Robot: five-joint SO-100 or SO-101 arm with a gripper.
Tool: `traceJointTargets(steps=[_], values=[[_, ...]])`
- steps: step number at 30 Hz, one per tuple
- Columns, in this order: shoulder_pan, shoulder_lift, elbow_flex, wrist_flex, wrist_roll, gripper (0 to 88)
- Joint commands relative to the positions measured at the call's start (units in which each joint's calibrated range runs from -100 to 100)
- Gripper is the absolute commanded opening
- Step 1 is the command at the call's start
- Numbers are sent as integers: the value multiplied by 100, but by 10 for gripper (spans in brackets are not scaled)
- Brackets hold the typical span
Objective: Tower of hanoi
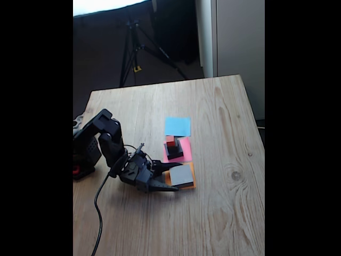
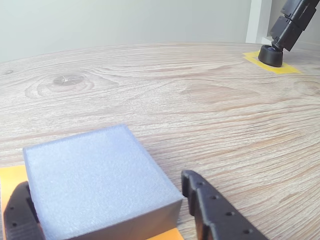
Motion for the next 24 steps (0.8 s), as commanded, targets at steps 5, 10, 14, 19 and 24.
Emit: traceJointTargets(steps=[5, 10, 14, 19, 24], values=[[-55, 20, -112, -175, 69, 336], [-64, 20, -112, -199, 69, 318], [-55, 20, -103, -191, 69, 307], [-39, -17, -12, -183, 69, 275], [-39, -17, -12, -167, 69, 270]])
